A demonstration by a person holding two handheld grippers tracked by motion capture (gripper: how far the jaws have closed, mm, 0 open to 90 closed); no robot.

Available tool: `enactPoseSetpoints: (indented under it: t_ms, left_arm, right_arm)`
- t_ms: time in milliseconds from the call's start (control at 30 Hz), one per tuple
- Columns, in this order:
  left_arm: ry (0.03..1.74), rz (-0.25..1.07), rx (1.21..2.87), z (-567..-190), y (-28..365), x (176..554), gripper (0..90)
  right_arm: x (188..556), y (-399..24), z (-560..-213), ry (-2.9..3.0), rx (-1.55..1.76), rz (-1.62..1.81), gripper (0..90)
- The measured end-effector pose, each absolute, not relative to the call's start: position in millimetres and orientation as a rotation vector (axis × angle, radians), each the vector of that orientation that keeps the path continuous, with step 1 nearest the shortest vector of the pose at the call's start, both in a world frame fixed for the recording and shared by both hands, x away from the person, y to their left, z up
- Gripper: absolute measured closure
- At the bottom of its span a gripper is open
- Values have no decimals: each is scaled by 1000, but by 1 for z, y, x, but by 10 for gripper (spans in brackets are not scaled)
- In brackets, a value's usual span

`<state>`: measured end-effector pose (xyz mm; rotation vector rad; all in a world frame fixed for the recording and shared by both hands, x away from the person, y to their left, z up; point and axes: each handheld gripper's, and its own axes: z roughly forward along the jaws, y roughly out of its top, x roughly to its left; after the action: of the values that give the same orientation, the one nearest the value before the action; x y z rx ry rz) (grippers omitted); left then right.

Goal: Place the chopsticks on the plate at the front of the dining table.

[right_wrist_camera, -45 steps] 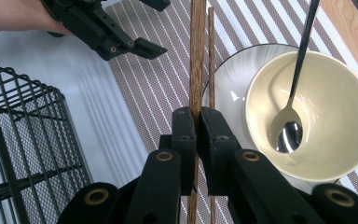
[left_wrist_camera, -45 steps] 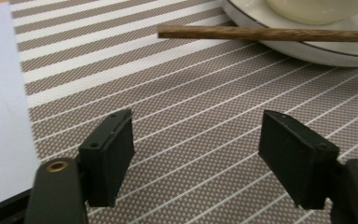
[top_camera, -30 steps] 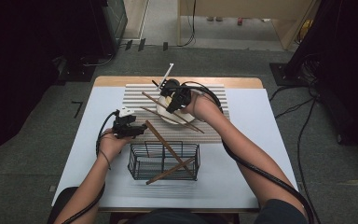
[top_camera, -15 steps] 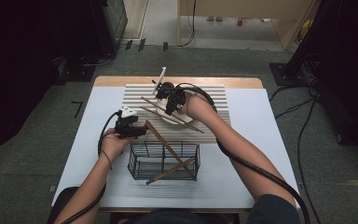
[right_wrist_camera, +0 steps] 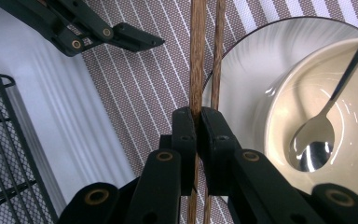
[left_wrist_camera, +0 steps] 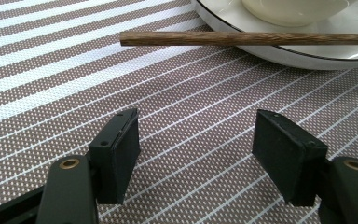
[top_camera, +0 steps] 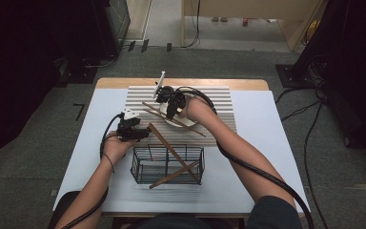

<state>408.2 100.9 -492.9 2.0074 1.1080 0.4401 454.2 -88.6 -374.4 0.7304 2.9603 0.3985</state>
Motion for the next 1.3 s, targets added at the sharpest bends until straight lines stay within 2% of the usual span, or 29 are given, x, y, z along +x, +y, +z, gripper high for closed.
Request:
enactPoseSetpoints:
  t_ms: [1300]
  left_arm:
    - [1109, 446, 2016, -496, 102, 408, 321]
  right_arm:
    - [471, -74, -398, 2990, 727, 300, 857]
